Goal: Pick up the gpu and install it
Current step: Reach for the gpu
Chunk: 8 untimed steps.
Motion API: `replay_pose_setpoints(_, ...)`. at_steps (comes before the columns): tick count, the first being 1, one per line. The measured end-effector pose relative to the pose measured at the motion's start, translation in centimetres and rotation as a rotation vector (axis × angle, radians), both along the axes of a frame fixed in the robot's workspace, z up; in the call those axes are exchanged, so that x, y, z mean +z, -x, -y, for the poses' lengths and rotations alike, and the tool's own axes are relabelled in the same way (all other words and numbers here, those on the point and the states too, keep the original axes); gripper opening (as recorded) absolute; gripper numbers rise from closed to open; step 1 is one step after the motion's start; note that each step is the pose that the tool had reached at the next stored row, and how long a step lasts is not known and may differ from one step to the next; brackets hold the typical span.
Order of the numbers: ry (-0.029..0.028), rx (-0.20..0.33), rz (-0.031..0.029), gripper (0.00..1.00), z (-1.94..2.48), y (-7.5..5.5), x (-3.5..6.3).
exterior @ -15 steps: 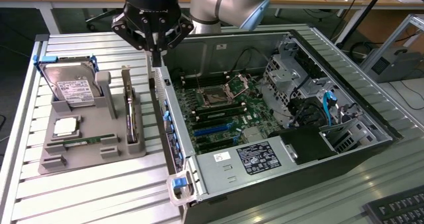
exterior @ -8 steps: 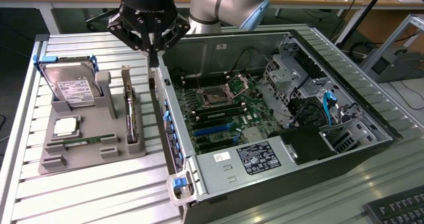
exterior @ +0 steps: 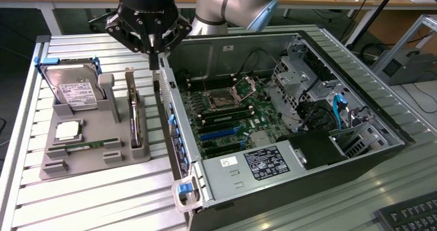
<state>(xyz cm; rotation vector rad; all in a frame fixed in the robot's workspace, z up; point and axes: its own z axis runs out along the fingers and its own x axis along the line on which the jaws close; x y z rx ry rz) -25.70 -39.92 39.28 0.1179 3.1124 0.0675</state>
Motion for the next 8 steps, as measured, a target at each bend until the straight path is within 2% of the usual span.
replay_pose_setpoints(8,0.0000,0.000,0.0000,0.11,0.00,0.73,-0.03)
